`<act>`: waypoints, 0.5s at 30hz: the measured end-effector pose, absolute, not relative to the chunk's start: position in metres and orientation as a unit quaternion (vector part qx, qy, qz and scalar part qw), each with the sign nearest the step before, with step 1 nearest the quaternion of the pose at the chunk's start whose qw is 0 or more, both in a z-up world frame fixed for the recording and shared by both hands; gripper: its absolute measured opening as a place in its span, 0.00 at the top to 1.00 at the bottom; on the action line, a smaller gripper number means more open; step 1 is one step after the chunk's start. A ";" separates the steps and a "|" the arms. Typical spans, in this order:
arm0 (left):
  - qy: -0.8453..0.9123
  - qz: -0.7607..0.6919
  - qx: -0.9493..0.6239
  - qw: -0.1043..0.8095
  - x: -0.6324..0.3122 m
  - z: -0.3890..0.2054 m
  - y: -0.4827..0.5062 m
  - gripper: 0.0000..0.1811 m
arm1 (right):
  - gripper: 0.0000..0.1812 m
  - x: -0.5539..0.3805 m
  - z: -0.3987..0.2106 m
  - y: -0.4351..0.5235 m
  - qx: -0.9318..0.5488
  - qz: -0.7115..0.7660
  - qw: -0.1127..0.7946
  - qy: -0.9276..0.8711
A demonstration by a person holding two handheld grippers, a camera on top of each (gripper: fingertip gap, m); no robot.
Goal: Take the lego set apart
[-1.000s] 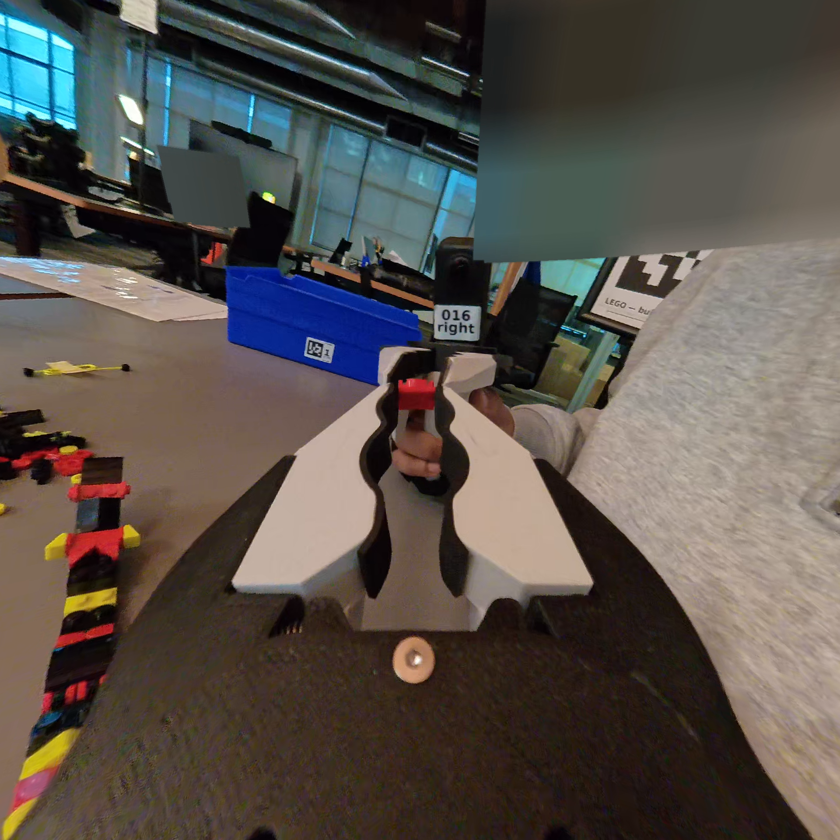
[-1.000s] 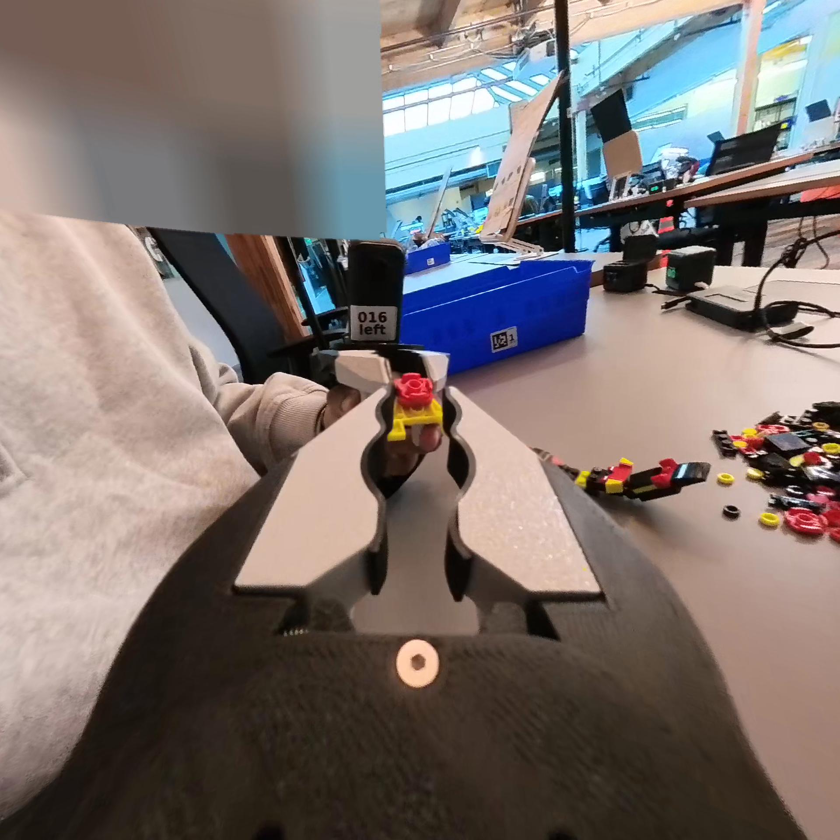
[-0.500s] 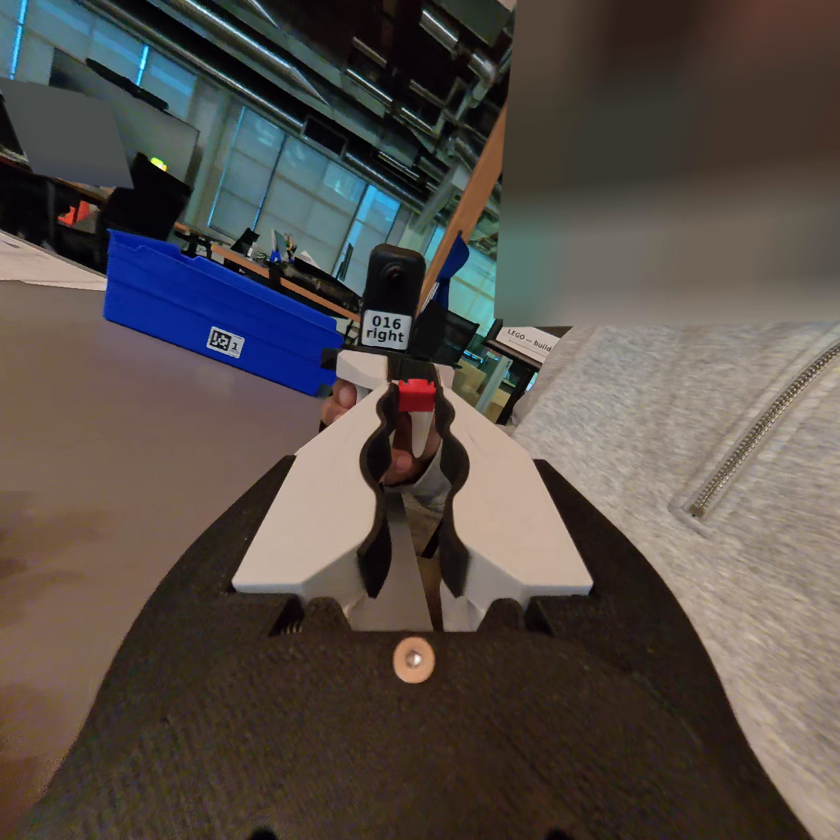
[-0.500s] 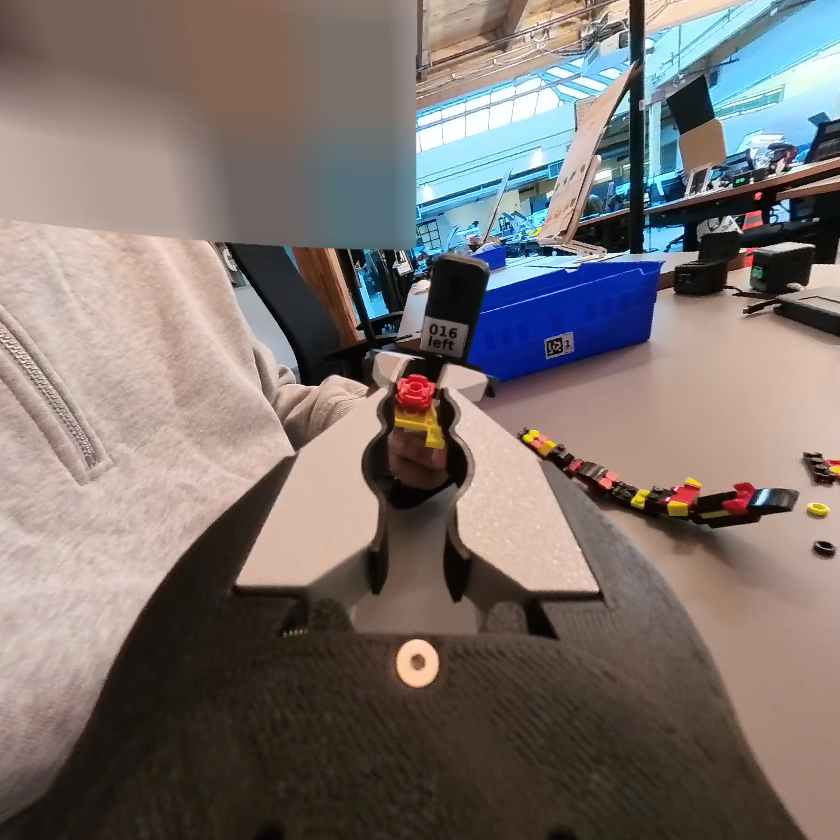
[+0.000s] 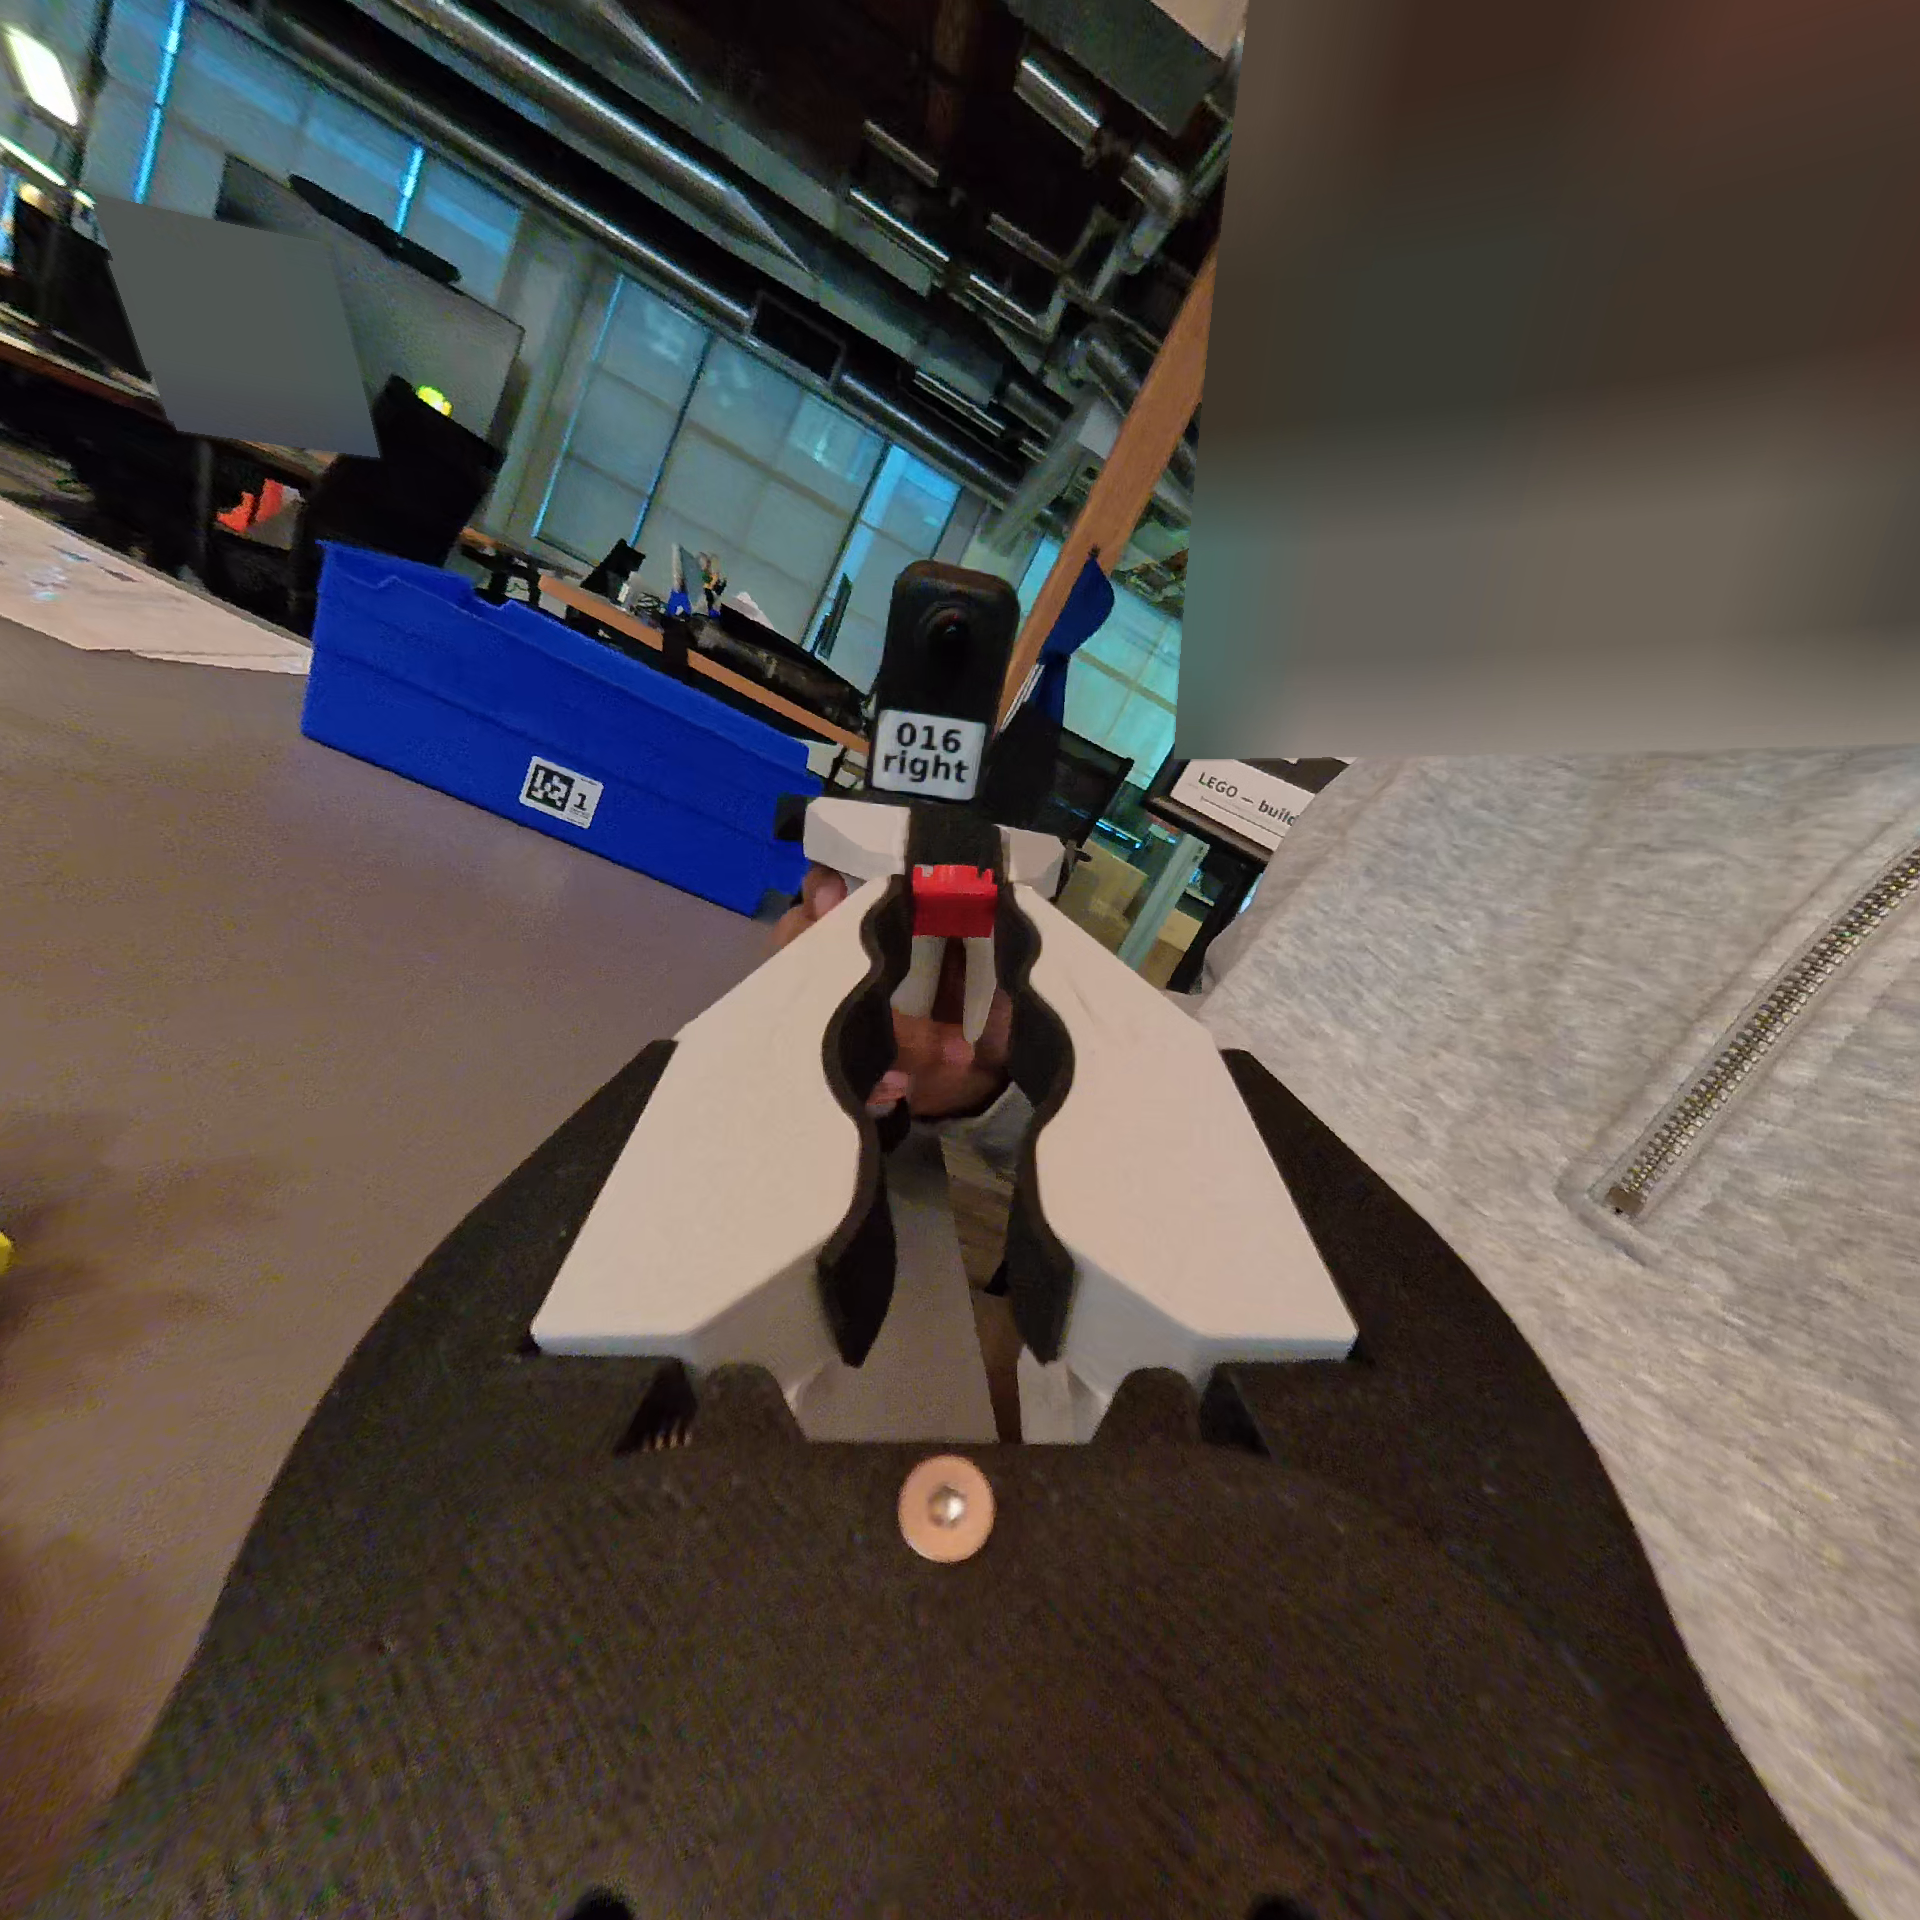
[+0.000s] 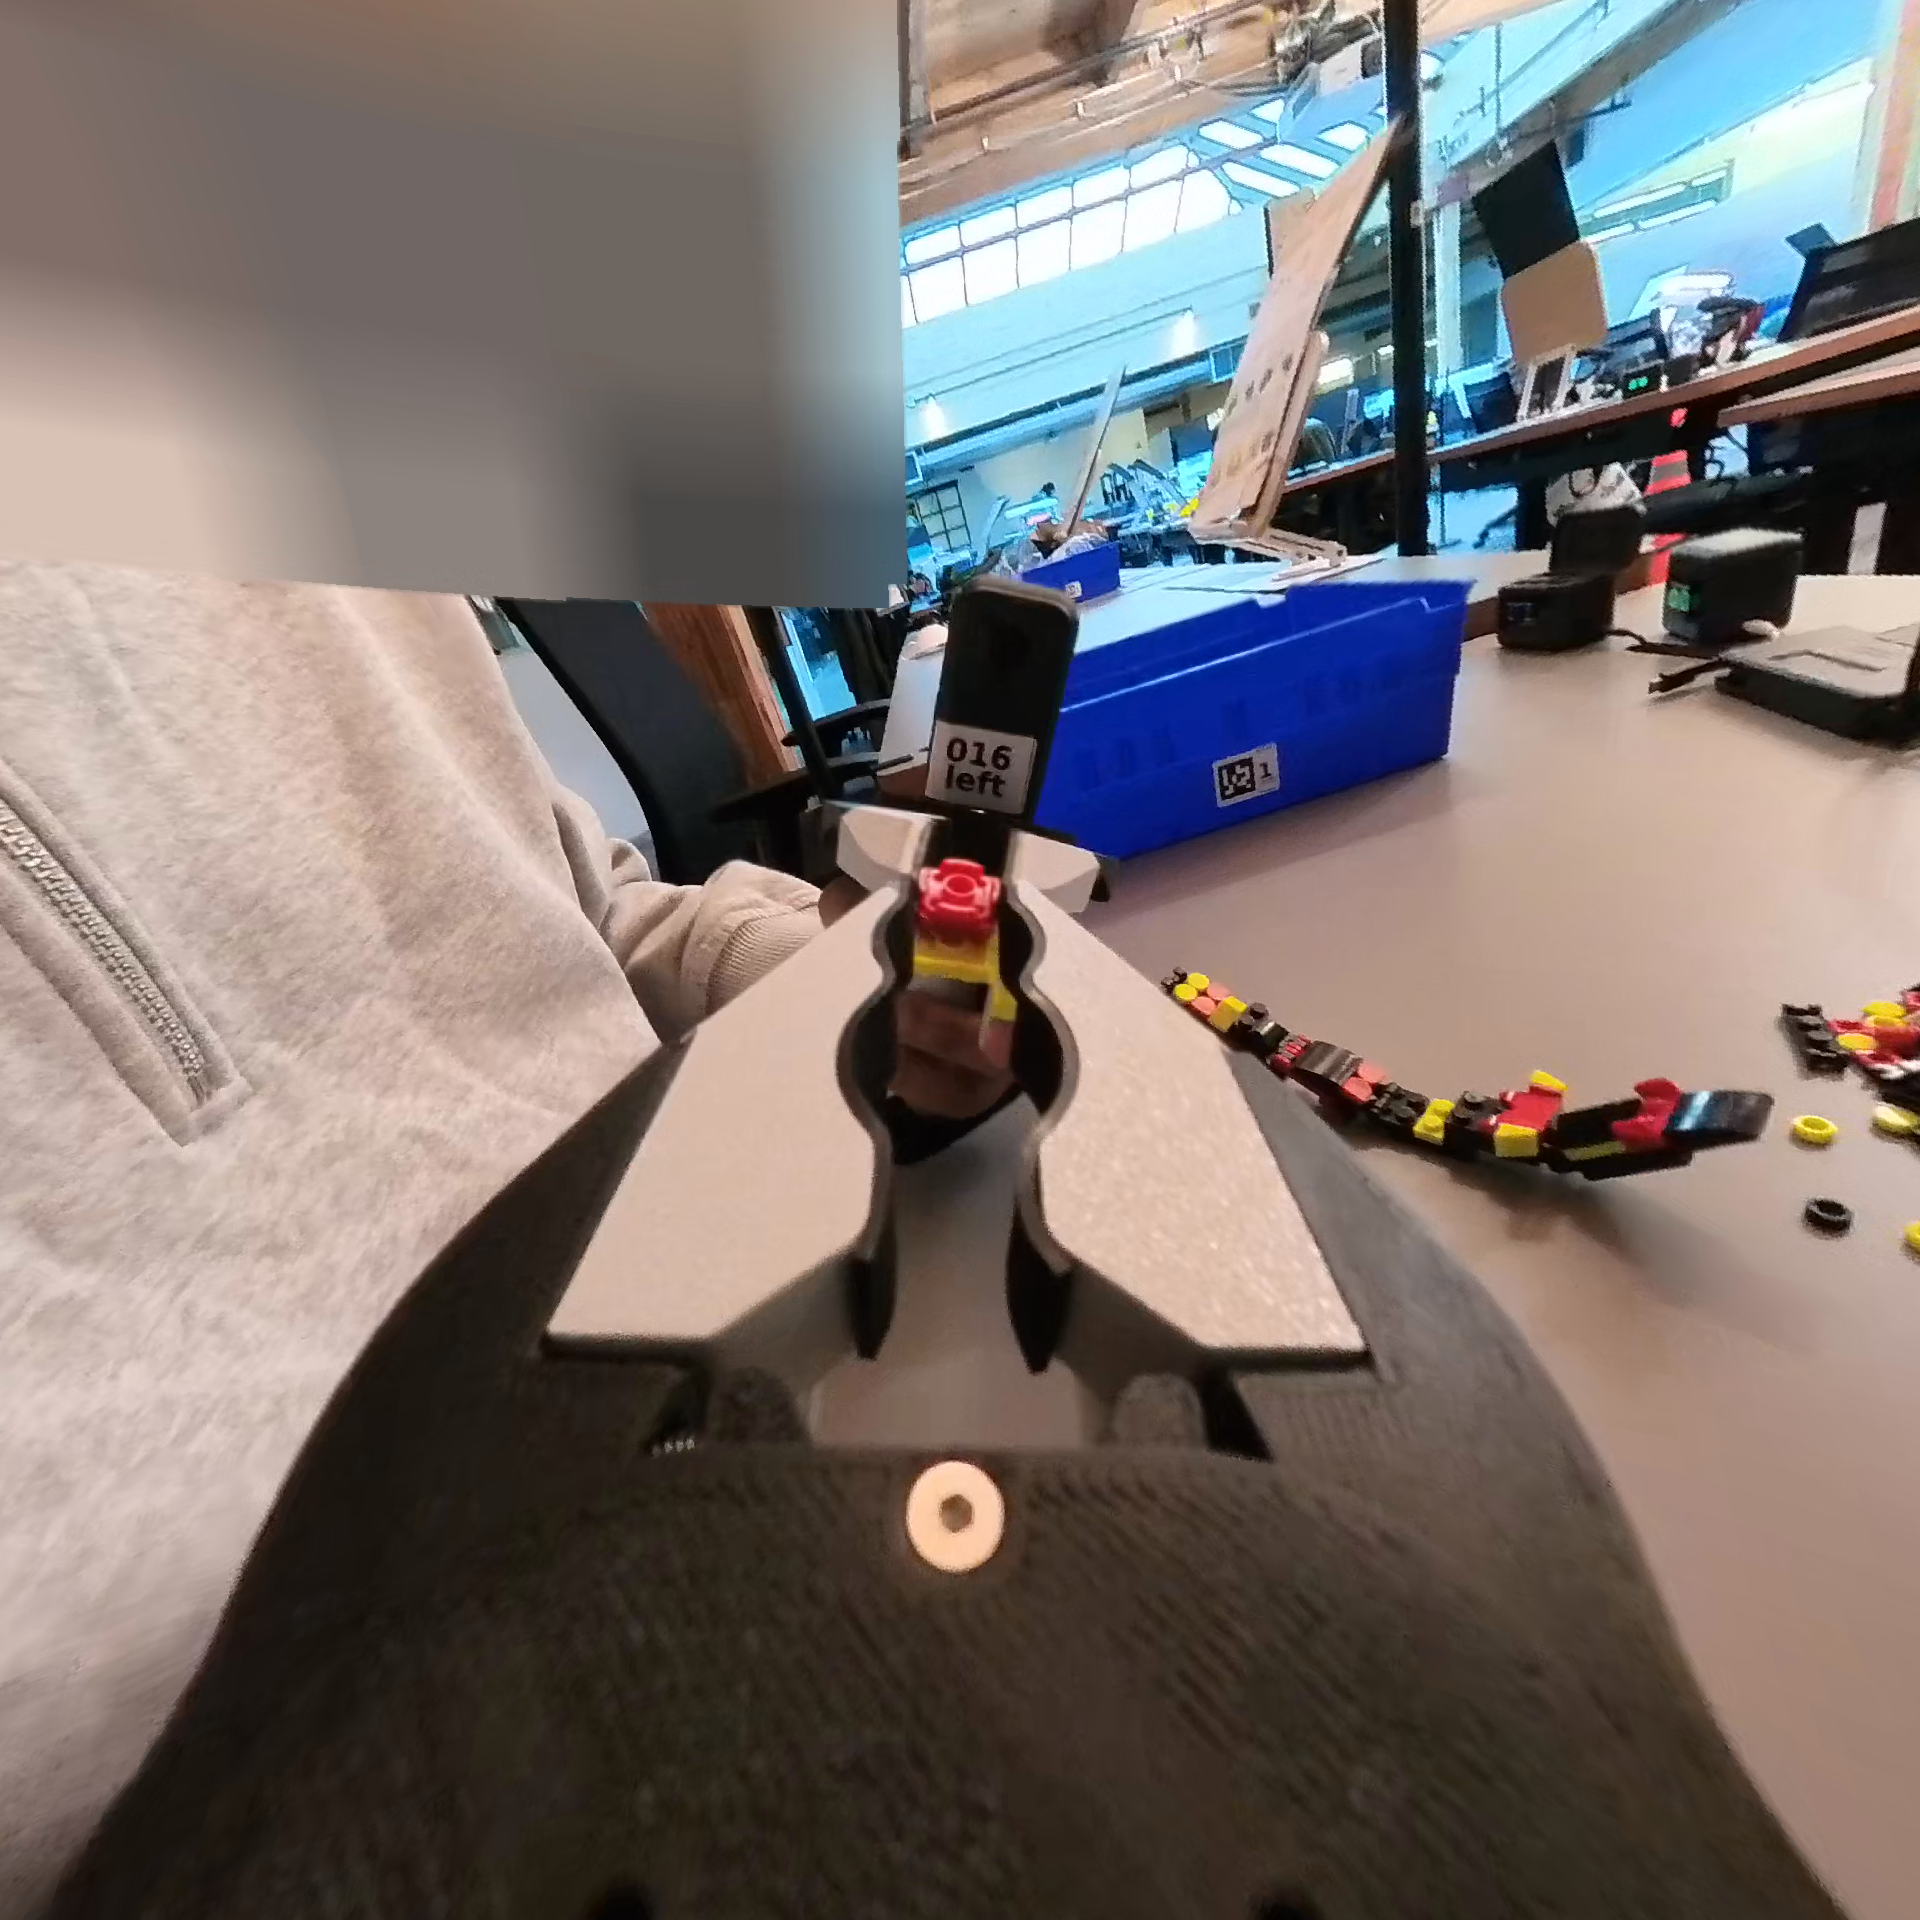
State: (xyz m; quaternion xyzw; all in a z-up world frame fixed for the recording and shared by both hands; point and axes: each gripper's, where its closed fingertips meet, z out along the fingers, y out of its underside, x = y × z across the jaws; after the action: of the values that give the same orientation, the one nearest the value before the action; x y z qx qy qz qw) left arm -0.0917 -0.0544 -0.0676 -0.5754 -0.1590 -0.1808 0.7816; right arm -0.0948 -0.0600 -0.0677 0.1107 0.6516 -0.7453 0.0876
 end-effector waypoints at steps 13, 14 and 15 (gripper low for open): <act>-0.191 -0.144 -0.582 0.778 -0.101 -0.067 -0.052 0.91 | 0.94 -0.109 -0.061 -0.058 0.200 -0.765 0.174 0.587; -0.194 -0.144 -0.583 0.776 -0.102 -0.068 -0.052 0.90 | 0.94 -0.110 -0.061 -0.058 0.207 -0.766 0.180 0.581; -0.197 -0.143 -0.586 0.773 -0.103 -0.069 -0.051 0.90 | 0.94 -0.112 -0.062 -0.058 0.215 -0.767 0.187 0.575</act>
State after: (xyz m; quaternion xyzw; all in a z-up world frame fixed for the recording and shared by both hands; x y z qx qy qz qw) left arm -0.1035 -0.0514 -0.0690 -0.5859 -0.1965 -0.1429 0.7731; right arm -0.1116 -0.0581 -0.0619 0.2154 0.5754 -0.7666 0.1867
